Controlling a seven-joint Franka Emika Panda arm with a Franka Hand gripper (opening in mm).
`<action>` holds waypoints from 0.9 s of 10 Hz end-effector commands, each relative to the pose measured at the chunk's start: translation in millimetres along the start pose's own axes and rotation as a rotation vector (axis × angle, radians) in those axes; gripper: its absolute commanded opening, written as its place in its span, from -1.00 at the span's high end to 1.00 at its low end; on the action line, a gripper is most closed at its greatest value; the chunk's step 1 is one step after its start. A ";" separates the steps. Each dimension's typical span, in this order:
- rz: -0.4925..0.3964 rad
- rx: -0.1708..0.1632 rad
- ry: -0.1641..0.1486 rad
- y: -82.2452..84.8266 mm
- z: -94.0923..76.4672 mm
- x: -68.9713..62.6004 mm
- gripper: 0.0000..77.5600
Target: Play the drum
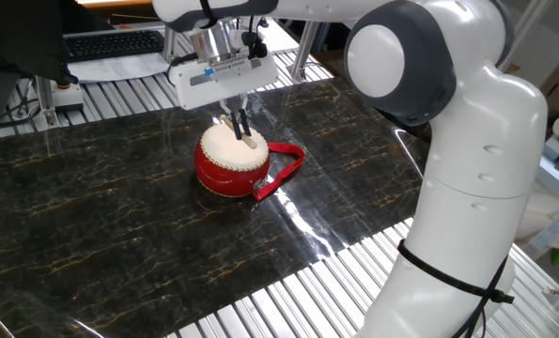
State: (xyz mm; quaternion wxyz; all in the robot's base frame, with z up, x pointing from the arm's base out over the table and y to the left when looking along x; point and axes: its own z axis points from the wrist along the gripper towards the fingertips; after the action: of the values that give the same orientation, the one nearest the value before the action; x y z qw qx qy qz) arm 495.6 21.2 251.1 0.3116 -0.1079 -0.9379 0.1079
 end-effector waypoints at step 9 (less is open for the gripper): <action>0.001 -0.027 -0.030 7.9 -6.9 -3.5 0.97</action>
State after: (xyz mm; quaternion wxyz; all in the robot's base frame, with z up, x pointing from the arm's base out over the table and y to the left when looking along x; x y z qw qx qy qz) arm 489.9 21.1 194.3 0.2902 -0.1085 -0.9457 0.0985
